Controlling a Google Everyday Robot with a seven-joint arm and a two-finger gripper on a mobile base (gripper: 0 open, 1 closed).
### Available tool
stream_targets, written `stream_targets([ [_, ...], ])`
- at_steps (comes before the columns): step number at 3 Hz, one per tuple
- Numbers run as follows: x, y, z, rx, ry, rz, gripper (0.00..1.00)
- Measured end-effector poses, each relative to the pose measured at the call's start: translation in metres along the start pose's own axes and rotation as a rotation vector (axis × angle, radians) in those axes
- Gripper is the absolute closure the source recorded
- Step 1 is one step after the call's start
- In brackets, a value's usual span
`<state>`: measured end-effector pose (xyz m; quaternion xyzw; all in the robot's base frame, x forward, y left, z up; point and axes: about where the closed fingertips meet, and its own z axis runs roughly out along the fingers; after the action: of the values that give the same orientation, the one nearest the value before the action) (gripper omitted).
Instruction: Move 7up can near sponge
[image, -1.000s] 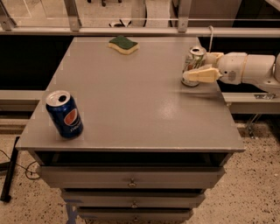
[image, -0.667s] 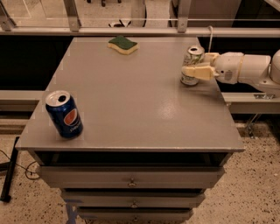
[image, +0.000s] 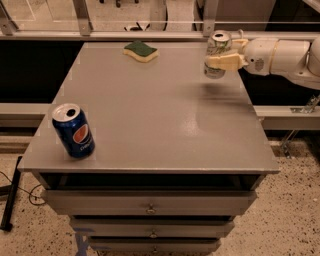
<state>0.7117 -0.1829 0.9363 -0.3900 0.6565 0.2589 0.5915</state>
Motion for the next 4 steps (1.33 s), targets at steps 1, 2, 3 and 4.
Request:
stream_targets([
  [1,0.0,0.0,0.0,0.0,0.0,0.0,1.0],
  [2,-0.007,0.003,0.025,-0.005,-0.041,0.016,1.0],
  [3,-0.017,-0.003,0.062,0.013,-0.079,0.025,1.0],
  [4,-0.024,-0.013,0.1,0.012,-0.079,0.014,1.0],
])
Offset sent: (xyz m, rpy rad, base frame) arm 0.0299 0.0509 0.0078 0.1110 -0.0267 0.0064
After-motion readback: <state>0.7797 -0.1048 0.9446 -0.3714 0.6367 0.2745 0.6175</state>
